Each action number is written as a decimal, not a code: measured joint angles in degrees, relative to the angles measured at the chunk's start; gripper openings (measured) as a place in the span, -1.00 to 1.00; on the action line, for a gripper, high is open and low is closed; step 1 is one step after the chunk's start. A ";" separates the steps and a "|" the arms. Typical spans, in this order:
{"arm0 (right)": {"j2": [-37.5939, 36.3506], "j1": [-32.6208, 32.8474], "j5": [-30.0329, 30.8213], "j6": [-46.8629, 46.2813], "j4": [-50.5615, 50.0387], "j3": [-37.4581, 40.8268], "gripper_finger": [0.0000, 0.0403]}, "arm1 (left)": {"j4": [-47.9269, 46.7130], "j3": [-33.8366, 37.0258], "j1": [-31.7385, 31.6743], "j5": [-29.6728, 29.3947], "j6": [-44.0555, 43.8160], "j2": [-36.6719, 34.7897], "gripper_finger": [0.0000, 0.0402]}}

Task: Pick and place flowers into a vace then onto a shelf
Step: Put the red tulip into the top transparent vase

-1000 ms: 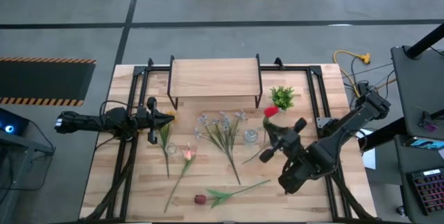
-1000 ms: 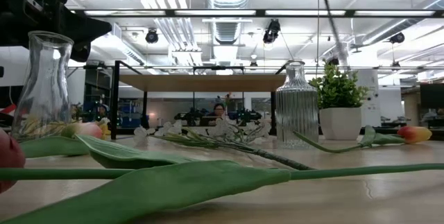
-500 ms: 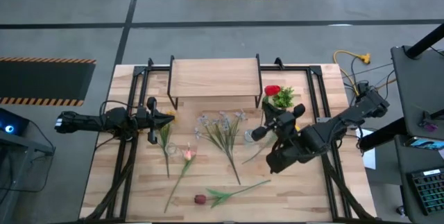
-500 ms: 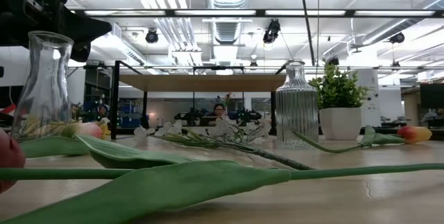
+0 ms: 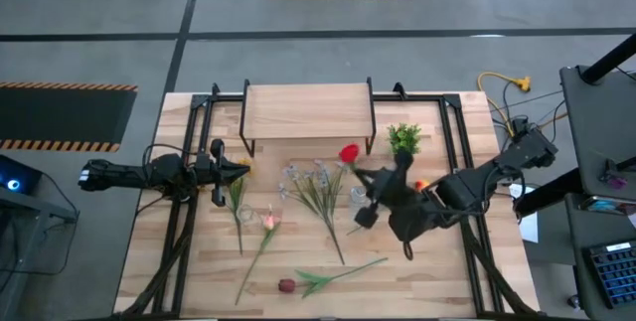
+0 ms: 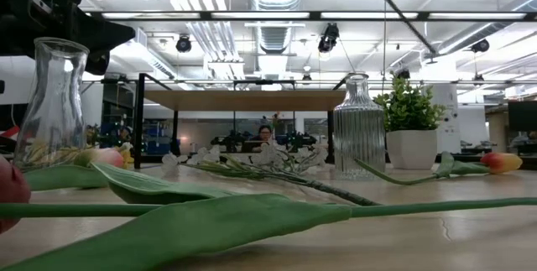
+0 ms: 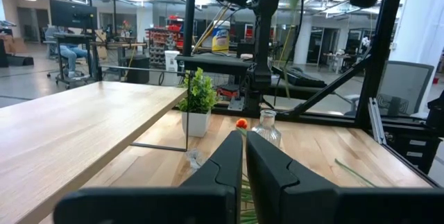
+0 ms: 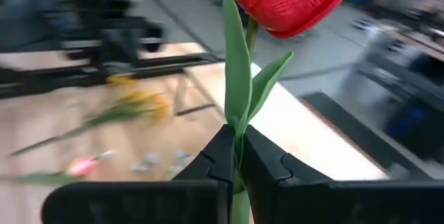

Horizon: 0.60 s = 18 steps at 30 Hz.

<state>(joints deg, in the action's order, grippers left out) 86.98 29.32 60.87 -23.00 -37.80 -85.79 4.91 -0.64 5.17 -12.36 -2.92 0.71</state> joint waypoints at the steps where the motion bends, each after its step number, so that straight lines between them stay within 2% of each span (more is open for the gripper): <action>1: 0.00 -0.12 -2.81 2.82 2.71 0.33 -0.94 | 0.02 0.00 0.00 0.00 0.02 0.02 -0.98; 5: 0.02 -0.91 -15.33 16.35 15.21 2.36 -0.94 | 0.02 0.00 0.00 0.00 0.01 0.01 -0.98; 7: 0.02 -0.88 -17.27 22.53 20.80 3.40 -0.94 | 0.02 0.00 0.00 0.00 0.01 0.01 -0.98; 9: 0.01 -0.81 -15.47 26.91 25.16 4.41 -0.94 | 0.01 0.00 0.00 0.00 0.01 0.01 -0.98; 13: -0.35 -1.42 -6.84 32.07 32.61 6.96 -0.94 | 0.00 0.00 0.00 0.00 0.02 0.02 -0.98; 15: -0.37 -2.11 -2.68 32.26 33.94 7.94 -0.94 | 0.02 0.00 0.00 0.00 0.02 0.02 -0.98; 18: -0.37 -3.46 -0.96 31.42 34.18 9.37 -0.94 | 0.02 0.00 0.00 0.00 0.02 0.02 -0.98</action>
<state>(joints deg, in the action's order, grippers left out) 86.61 25.86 59.91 8.42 -3.62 -76.42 4.93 -0.64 5.17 -12.36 -2.90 0.73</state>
